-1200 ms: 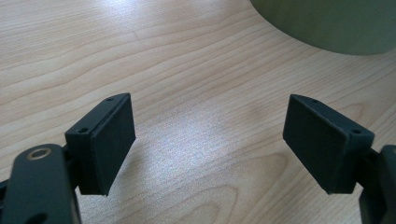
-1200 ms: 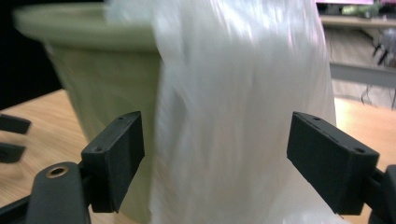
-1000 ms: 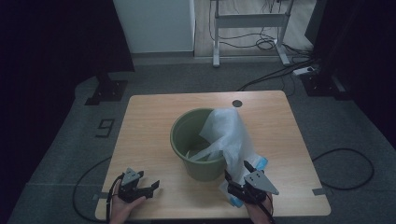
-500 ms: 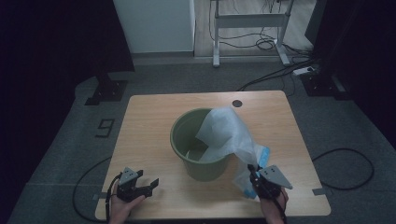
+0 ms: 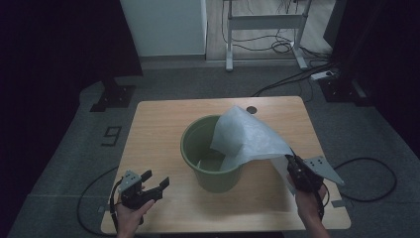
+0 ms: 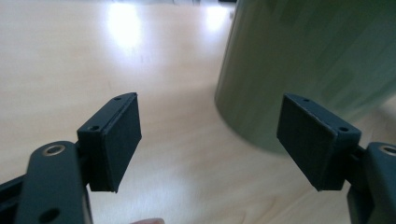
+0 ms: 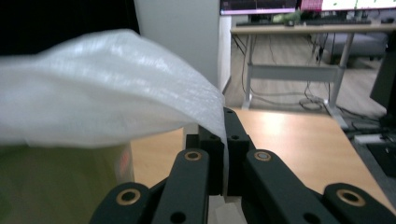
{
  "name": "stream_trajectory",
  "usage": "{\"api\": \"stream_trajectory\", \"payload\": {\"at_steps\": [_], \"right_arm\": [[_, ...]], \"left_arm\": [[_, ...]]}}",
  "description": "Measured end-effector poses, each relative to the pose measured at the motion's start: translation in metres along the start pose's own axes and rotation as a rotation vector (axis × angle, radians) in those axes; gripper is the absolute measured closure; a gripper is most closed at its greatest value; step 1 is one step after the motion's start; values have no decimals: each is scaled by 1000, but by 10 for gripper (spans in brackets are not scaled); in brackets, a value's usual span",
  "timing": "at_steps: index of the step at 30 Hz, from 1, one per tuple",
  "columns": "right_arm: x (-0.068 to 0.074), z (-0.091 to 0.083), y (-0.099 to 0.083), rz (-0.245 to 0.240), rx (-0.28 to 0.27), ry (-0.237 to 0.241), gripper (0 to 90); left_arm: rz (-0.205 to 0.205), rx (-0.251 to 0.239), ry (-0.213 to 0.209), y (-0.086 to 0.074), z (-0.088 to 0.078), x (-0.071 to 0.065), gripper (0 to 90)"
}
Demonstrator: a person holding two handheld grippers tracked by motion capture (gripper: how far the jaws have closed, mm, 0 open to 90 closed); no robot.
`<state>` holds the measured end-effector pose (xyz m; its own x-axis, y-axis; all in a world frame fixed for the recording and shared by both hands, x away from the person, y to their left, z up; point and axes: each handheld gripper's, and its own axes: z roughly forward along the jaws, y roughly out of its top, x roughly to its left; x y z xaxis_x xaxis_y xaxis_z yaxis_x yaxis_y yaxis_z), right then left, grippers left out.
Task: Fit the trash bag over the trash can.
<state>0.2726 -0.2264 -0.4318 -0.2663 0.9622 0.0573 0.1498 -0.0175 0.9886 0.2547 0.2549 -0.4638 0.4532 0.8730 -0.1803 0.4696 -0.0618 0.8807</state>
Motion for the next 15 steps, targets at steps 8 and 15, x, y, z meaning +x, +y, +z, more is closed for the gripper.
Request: {"api": "stream_trajectory", "payload": {"at_steps": [8, 15], "right_arm": [[12, 1, 36, -5, -74, 62, 887], [27, 5, 54, -26, -84, 110, 887]], "left_arm": [[18, -149, 30, 28, -13, -22, 216], [50, -206, 19, 55, -17, -42, 219]]}}
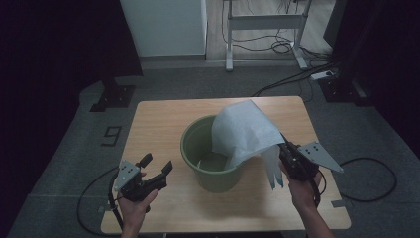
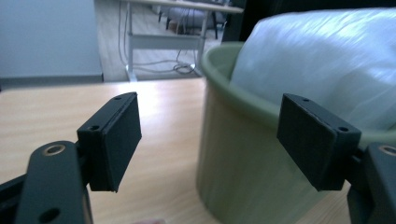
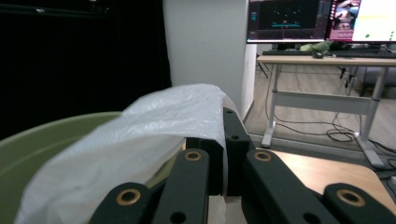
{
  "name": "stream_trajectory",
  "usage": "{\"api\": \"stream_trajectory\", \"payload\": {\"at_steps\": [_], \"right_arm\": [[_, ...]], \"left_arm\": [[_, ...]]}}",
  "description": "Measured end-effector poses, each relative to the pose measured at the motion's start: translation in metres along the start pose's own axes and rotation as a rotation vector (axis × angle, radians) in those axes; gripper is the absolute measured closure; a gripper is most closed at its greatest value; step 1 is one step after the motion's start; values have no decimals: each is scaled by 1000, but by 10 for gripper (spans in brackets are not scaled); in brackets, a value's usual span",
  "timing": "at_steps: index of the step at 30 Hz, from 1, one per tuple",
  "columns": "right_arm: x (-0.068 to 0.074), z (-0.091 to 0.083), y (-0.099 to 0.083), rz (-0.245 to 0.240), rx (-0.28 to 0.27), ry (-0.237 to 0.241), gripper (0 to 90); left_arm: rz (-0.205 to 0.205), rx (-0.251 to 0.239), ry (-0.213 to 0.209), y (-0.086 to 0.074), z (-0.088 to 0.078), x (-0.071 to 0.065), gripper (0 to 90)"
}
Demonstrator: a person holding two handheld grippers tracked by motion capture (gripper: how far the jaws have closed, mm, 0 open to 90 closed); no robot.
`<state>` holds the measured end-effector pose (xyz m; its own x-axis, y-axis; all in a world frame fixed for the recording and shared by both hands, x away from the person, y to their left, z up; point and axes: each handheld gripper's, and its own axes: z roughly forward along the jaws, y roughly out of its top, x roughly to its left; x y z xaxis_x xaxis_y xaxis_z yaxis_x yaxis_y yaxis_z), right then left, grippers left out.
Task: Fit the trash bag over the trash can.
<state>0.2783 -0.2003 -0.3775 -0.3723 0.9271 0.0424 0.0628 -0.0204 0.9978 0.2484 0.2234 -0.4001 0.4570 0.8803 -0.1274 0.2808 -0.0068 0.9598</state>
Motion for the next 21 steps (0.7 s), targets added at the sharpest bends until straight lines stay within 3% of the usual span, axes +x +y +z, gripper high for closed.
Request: {"api": "stream_trajectory", "payload": {"at_steps": [6, 9, 11, 16, 21], "right_arm": [[14, 8, 16, -13, -16, 24, 888], [24, 12, 21, -28, -15, 42, 887], [30, 16, 22, -37, -2, 56, 887], [40, 21, 25, -49, 14, 79, 886], [43, 24, 26, -43, 14, 88, 886]], "left_arm": [[49, -12, -29, 18, 6, -20, 216], [64, -20, -29, 23, 9, -30, 214], [80, -21, -7, 23, 12, -34, 210], [83, -25, 7, 26, 18, -41, 208], [94, -20, -14, 33, 28, -52, 204]]}}
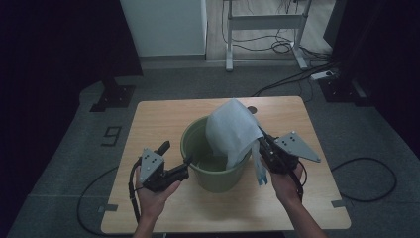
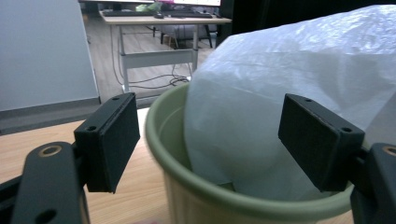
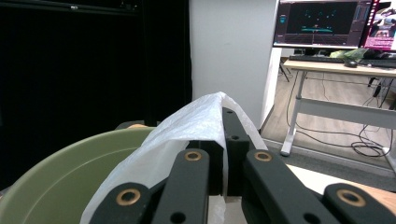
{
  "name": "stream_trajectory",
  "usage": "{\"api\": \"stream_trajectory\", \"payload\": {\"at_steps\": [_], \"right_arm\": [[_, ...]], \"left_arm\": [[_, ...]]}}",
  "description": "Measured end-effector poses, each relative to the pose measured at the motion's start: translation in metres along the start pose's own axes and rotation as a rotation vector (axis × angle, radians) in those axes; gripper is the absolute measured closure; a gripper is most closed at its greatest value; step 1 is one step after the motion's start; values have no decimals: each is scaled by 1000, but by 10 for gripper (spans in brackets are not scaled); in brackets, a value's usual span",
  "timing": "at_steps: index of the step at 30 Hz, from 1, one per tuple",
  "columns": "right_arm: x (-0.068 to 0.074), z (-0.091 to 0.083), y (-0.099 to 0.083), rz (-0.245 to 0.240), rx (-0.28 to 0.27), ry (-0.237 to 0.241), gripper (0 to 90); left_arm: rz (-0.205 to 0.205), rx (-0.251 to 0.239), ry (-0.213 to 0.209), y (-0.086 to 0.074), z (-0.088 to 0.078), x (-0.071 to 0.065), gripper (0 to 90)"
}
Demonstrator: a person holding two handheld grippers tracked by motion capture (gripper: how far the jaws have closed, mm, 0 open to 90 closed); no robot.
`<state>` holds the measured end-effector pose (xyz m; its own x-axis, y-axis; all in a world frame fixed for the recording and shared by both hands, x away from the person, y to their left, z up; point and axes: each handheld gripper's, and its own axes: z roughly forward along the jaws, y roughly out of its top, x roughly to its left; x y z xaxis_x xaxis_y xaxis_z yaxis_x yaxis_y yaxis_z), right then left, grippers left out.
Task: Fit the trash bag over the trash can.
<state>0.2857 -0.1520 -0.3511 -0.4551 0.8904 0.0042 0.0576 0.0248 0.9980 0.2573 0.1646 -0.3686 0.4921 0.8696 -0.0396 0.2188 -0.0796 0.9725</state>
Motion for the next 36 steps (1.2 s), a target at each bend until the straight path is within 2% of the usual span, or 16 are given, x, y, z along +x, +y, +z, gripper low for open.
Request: {"api": "stream_trajectory", "payload": {"at_steps": [6, 11, 16, 22, 30, 36], "right_arm": [[6, 5, 4, -8, 8, 1, 886], [17, 11, 8, -9, 13, 2, 884], [28, 20, 10, 1, 24, 28, 884], [40, 25, 11, -5, 29, 39, 882], [46, 25, 12, -8, 28, 41, 876], [46, 24, 12, -8, 28, 43, 873]], "left_arm": [[30, 18, -39, 3, 7, -14, 195], [34, 13, -48, 4, 9, -19, 193], [36, 13, -55, 4, 12, -23, 187], [60, 27, -78, 2, 17, -34, 177], [75, 36, -97, 1, 29, -50, 174], [87, 43, -84, 2, 40, -61, 173]]}}
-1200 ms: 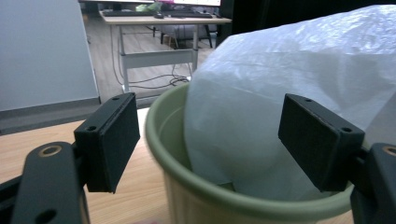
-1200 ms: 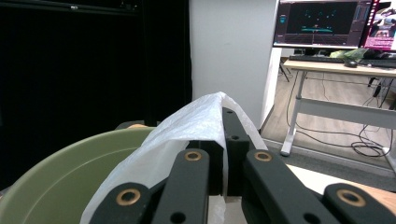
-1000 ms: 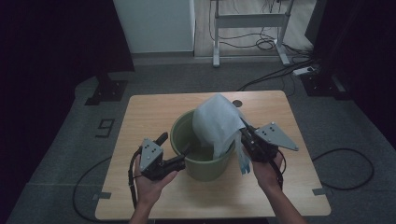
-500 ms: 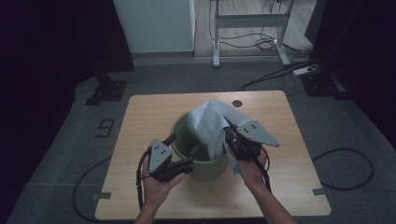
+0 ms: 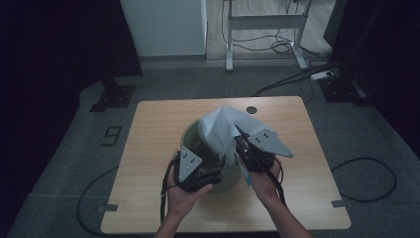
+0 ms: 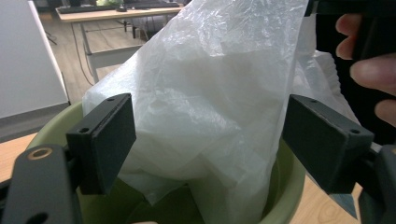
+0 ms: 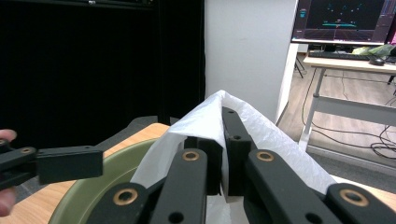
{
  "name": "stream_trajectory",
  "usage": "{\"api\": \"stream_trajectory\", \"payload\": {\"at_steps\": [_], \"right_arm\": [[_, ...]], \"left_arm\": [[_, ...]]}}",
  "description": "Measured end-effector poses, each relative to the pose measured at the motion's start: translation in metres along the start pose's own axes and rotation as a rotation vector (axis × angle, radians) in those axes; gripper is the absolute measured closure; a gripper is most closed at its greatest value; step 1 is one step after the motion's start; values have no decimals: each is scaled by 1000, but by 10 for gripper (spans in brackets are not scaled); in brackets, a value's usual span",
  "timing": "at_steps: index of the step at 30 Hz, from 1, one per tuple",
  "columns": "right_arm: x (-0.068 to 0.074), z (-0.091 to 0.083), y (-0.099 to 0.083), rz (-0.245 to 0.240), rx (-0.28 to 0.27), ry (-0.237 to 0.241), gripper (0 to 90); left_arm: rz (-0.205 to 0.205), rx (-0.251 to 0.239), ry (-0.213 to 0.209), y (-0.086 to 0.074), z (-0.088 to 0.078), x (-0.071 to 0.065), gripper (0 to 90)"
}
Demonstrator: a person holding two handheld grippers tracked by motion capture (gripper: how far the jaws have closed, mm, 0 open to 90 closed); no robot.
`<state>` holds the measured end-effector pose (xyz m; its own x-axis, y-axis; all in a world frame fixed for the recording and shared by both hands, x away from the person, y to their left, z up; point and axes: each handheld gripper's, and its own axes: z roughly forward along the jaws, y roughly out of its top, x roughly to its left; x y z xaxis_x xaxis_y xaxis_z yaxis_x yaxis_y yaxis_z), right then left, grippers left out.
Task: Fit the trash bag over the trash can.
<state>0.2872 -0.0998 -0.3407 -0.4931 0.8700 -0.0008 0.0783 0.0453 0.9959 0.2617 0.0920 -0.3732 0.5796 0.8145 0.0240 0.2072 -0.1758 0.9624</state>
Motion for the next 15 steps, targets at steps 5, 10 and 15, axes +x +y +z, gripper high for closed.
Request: {"api": "stream_trajectory", "payload": {"at_steps": [5, 10, 15], "right_arm": [[0, -1, -2, 2, 2, 5, 866], [-1, -2, -5, 5, 6, 22, 856], [-2, -3, -8, 0, 4, 31, 726]], "left_arm": [[5, 8, 35, 0, 6, -2, 307], [17, 26, -14, 0, 8, 0, 613], [-3, 30, -39, 2, 8, 6, 831]]}}
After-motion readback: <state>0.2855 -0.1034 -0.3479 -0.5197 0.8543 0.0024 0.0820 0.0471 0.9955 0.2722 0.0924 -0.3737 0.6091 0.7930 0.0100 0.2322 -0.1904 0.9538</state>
